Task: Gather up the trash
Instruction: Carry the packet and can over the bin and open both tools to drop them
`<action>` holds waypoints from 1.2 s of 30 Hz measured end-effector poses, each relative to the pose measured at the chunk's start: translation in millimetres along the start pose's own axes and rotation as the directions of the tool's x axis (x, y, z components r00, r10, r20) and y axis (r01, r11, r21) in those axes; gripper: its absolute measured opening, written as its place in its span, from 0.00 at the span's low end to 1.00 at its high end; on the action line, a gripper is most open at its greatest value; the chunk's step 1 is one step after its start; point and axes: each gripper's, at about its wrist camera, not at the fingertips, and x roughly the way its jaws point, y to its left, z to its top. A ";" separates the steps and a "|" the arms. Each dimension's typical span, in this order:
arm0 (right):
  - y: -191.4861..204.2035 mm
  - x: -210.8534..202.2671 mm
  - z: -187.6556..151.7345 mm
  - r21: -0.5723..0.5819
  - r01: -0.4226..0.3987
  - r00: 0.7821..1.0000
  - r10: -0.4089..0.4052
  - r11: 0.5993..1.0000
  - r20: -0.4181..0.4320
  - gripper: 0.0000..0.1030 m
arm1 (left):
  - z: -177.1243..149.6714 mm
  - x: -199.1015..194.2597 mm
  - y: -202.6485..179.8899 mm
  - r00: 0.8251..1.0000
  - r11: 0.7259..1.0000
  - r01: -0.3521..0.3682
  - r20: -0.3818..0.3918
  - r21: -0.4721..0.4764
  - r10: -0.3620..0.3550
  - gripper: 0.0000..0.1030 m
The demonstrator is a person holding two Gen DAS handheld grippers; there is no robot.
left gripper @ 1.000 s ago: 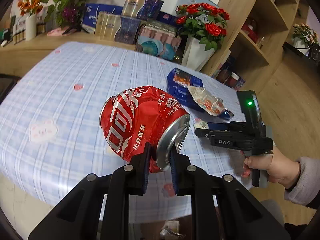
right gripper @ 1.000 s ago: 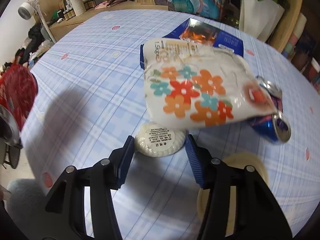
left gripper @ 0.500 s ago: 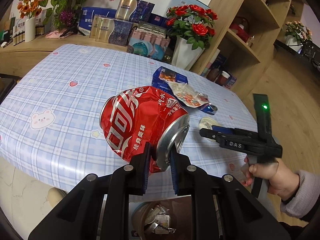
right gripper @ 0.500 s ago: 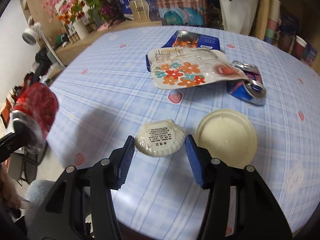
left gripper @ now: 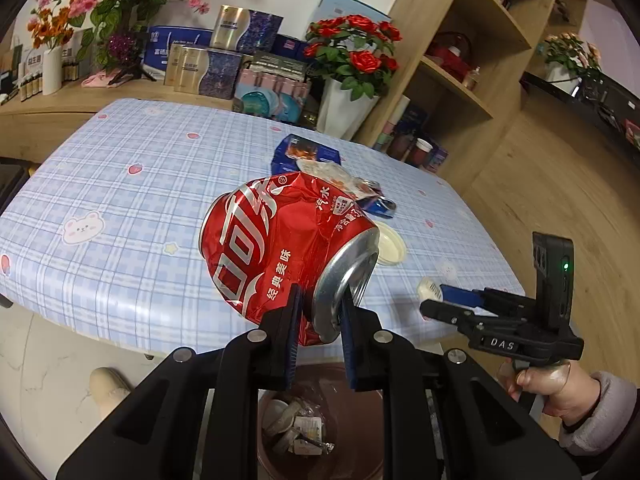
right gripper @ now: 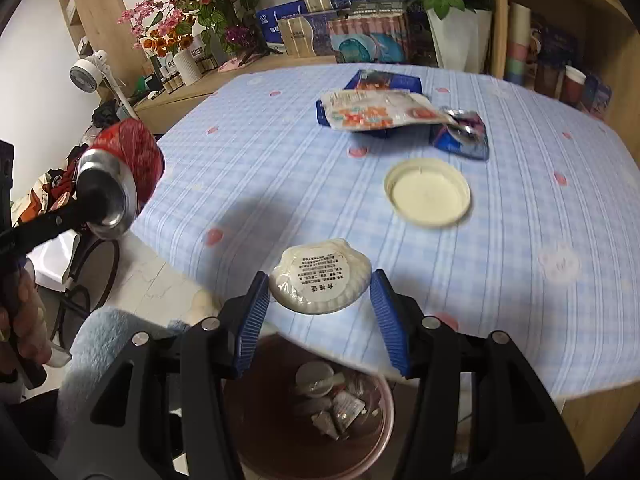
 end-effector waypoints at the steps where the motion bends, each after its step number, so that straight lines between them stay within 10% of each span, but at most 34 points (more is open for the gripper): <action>1: 1.1 -3.2 -5.0 0.002 -0.001 1.000 0.001 1.000 0.000 0.52 | -2.4 -3.1 -3.3 1.000 1.000 0.002 -0.001 0.005 -0.002 0.18; 21: 19.6 -24.3 -58.7 0.020 -0.042 0.999 0.043 0.999 -0.033 0.65 | -38.0 -31.2 -28.2 0.999 1.000 0.006 -0.032 0.025 -0.005 0.18; 27: 14.9 -42.6 -54.1 0.037 0.029 0.998 -0.032 0.999 0.061 0.93 | -45.2 -30.0 -31.9 0.999 1.000 0.015 -0.051 0.027 -0.014 0.18; 36: -19.2 -81.4 -39.9 0.136 0.173 0.950 -0.202 0.975 0.238 0.94 | -56.3 -16.3 -43.4 0.993 0.997 0.062 -0.104 0.038 -0.057 0.18</action>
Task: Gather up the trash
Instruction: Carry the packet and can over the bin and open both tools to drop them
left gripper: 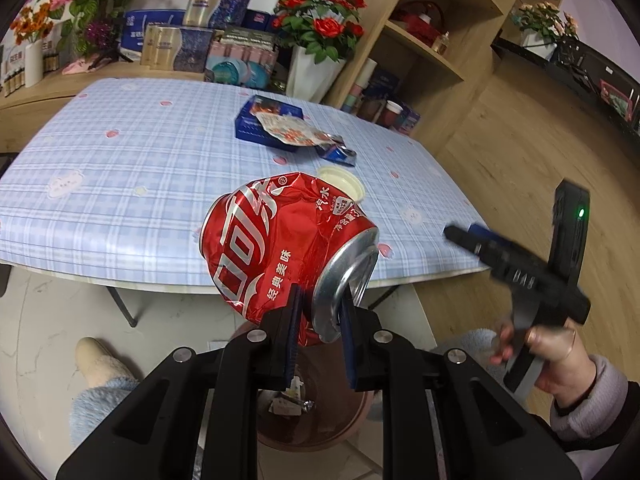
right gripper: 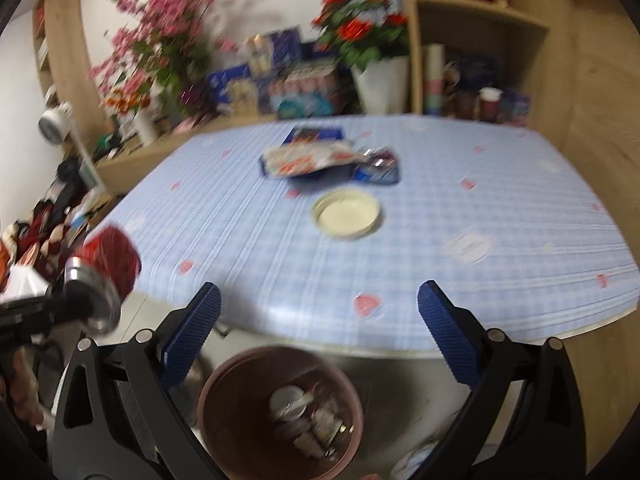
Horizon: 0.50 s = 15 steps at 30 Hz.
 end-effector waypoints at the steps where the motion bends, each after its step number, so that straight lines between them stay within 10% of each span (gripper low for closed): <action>1: -3.9 -1.5 1.4 0.009 0.006 1.000 -0.006 1.000 0.011 0.94 | -0.9 2.4 -1.2 1.000 1.000 0.005 -0.007 0.002 -0.005 0.18; 15: -45.8 -18.6 7.4 0.106 0.084 0.993 -0.092 0.991 0.078 0.94 | -19.1 29.3 -27.0 0.992 0.997 0.076 -0.106 0.034 -0.072 0.18</action>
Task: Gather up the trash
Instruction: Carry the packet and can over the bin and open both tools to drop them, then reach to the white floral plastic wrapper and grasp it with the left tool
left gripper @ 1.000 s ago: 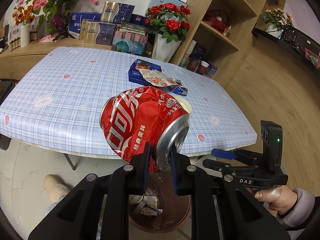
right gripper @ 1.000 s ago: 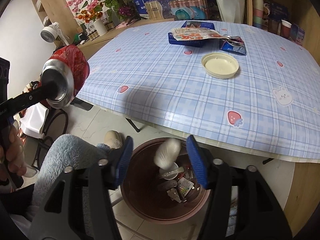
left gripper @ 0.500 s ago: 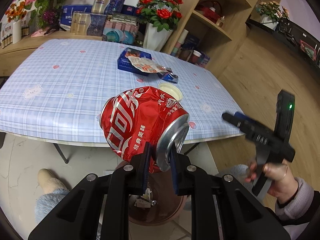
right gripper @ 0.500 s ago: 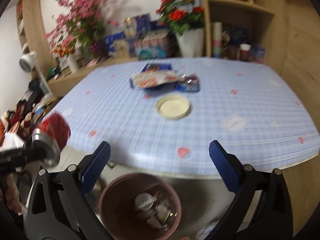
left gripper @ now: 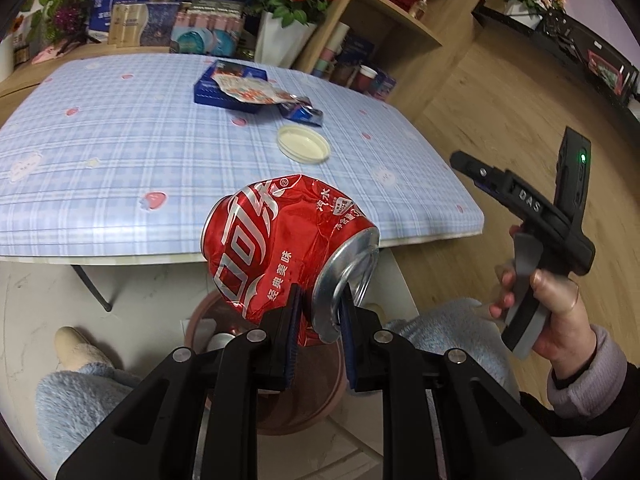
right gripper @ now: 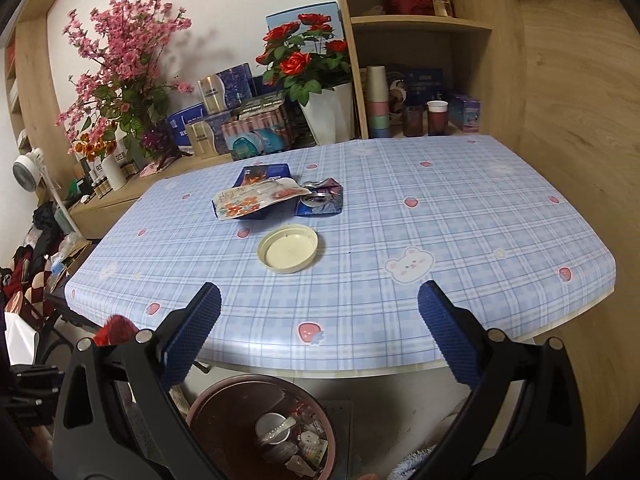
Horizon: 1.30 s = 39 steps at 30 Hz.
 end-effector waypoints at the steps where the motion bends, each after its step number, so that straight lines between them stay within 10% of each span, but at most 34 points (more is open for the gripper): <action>1: 0.0 -0.5 -1.4 0.000 0.000 1.000 0.000 1.000 -0.002 0.94 | -1.1 1.9 -2.4 1.000 1.000 0.005 -0.009 0.009 -0.005 0.18; 6: 1.3 1.1 -5.3 0.002 0.000 1.000 0.000 1.000 -0.014 0.94 | -2.6 5.6 -8.0 1.000 0.999 0.019 -0.022 0.031 -0.018 0.22; 9: 5.0 0.9 -6.7 -0.004 0.002 1.000 -0.002 1.000 -0.017 0.94 | -2.1 3.7 -9.2 1.000 0.999 0.019 -0.011 0.036 -0.019 0.46; 17: 7.5 3.8 -9.8 -0.008 -0.001 0.999 0.000 1.000 -0.033 0.94 | 2.6 -3.1 5.1 0.997 0.998 -0.063 0.034 -0.021 0.063 0.73; 39: -4.0 27.4 -19.3 0.010 0.026 0.996 -0.025 1.000 -0.086 0.94 | 46.4 -15.0 63.5 0.961 0.956 -0.244 0.094 -0.163 0.261 0.77</action>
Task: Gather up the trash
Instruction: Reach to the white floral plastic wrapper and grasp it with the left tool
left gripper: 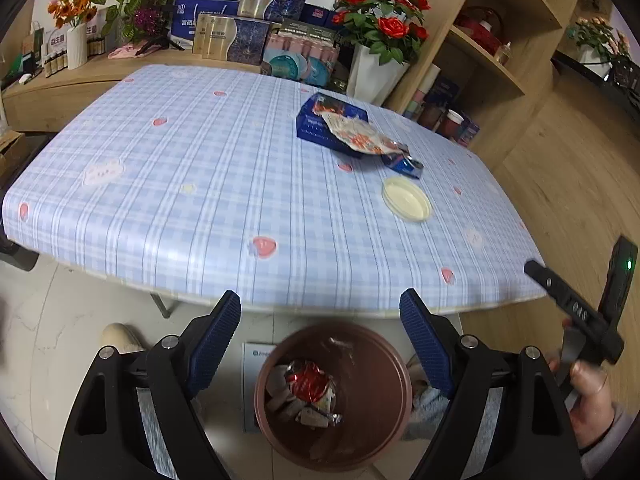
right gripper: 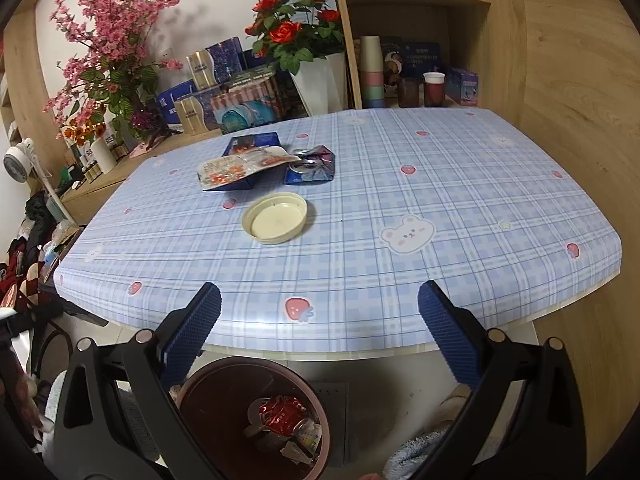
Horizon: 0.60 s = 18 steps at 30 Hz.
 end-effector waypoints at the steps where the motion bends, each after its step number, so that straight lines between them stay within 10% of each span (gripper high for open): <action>1: -1.5 2.8 0.2 0.003 0.002 1.000 -0.002 1.000 -0.003 0.94 | 5.1 3.1 0.0 1.000 1.000 -0.002 0.001 -0.003 0.002 0.77; 18: -19.2 86.7 40.9 -0.012 0.033 0.998 -0.034 0.999 -0.053 0.94 | 146.7 123.8 -22.6 0.996 0.994 0.076 0.044 -0.079 -0.073 0.70</action>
